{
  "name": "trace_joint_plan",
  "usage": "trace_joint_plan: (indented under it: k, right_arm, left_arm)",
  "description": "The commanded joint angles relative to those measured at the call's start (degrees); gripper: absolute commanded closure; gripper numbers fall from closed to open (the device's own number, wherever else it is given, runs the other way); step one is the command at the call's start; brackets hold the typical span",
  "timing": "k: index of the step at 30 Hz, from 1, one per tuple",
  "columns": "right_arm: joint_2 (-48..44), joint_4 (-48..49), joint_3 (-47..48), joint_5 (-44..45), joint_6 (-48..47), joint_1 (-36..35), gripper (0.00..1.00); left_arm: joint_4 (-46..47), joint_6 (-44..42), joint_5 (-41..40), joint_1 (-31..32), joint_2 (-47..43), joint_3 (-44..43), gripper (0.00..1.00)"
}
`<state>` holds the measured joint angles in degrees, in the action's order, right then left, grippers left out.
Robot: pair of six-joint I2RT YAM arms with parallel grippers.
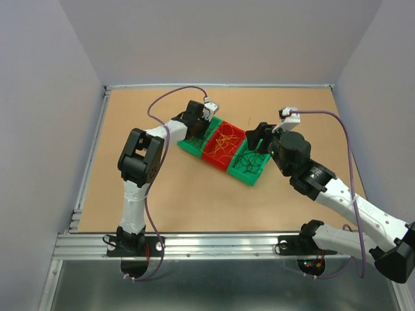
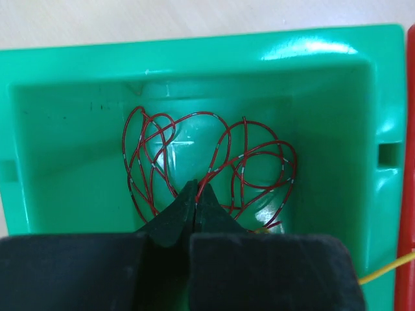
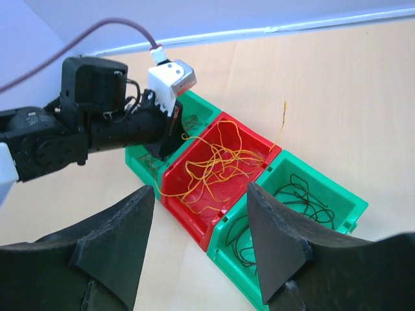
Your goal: Untangle the cables
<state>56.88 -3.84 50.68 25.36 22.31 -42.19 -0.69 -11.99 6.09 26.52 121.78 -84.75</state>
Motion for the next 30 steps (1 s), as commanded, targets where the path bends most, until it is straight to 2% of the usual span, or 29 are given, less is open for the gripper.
trace_joint_plan:
  k: [1,5,6,8,9,12,13,17,23,26,30]
  right_arm:
    - [-0.9,3.31,-2.16,2.58,-0.42,-0.17,0.34]
    - [-0.63,3.31,-2.16,2.23,-0.51,-0.17,0.34]
    - [-0.37,3.31,-2.16,2.23,-0.6,-0.17,0.34]
    - [0.24,3.4,-2.07,1.88,-0.68,-0.17,0.34]
    - [0.86,3.4,-2.07,1.71,-0.94,-0.17,0.33]
    - [3.31,2.79,-1.55,1.0,-1.3,-0.17,0.24]
    - [4.89,1.65,0.11,1.09,-1.3,-0.08,0.21]
    - [11.57,-0.47,3.81,1.98,-0.25,2.37,0.2]
    - [22.82,2.07,9.69,-3.12,1.42,12.21,0.19]
    - [28.26,7.76,10.84,-7.77,0.99,15.82,0.23]
    - [36.09,10.86,15.15,-10.59,-0.5,17.23,0.32]
  left_arm:
    - [-4.77,-0.58,-2.66,-0.16,-4.62,3.27,0.91]
    - [-1.69,-0.75,-2.31,-0.07,-14.08,7.31,0.74]
    - [-1.68,-0.76,-1.87,-0.07,-15.5,7.84,0.66]
    - [-1.25,-1.11,-1.43,0.02,-19.27,9.33,0.58]
    - [-0.81,-1.19,-0.82,0.02,-21.38,10.56,0.5]
    - [-0.72,-1.37,-0.11,0.11,-23.95,12.24,0.42]
    - [-0.63,-1.72,0.24,0.28,-24.65,12.68,0.41]
    - [-0.28,-2.42,-0.28,0.63,-27.99,15.14,0.37]
    - [3.14,-3.13,-0.9,1.25,-32.04,19.18,0.31]
    - [4.81,-3.92,-0.73,1.69,-32.91,20.5,0.3]
    - [6.31,-4.62,0.68,2.22,-32.74,21.56,0.3]
